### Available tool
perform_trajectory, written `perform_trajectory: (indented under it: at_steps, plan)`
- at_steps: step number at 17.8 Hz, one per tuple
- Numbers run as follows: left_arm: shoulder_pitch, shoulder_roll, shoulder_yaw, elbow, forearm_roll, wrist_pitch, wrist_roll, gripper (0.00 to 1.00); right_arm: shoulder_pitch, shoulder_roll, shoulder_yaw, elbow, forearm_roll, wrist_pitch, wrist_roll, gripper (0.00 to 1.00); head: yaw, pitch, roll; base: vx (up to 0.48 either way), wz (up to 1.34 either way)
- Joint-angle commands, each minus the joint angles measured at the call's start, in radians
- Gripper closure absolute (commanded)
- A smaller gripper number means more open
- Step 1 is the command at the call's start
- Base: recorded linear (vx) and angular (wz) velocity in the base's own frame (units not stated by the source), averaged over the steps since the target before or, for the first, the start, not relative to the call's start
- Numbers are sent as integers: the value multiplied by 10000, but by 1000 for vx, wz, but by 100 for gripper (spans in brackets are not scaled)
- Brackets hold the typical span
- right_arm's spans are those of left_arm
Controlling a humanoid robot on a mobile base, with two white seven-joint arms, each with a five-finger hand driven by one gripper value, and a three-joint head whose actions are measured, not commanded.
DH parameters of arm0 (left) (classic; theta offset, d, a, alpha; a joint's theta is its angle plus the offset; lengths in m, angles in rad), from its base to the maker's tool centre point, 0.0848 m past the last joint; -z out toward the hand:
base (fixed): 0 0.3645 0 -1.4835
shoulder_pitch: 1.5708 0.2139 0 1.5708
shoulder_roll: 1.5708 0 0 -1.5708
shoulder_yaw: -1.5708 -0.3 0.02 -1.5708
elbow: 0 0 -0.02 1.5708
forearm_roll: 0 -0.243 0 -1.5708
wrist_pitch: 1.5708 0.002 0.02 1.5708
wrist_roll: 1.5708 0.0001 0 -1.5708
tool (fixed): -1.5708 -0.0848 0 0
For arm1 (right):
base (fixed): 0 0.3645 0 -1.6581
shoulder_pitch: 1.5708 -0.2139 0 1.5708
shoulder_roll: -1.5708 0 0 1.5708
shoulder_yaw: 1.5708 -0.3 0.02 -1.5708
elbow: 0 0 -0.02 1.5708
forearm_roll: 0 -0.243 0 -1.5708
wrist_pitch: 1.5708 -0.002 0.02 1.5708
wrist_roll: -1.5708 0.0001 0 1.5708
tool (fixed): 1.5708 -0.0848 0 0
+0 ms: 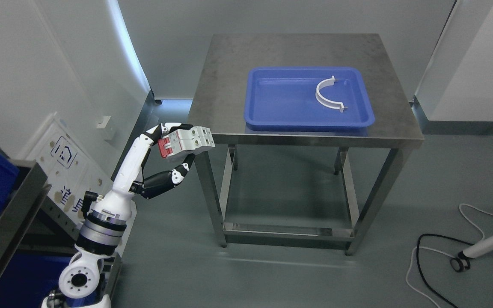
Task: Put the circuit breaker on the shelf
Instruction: 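Carry the held breaker while turning toward the blue bin shelf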
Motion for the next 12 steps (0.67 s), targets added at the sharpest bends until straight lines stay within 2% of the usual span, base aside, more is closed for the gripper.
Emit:
perform_trajectory:
  at_steps: [1,12]
  plan:
    - [4,160,281,-82,519,-322,21,79,0,-175,199,0,1,-1260,7,0,0,0,0,-453,108]
    - [-685,160,143,-82,611,-217,359,79,0,-175,199,0,1,-1276,-8,0,0,0,0,-428,-21]
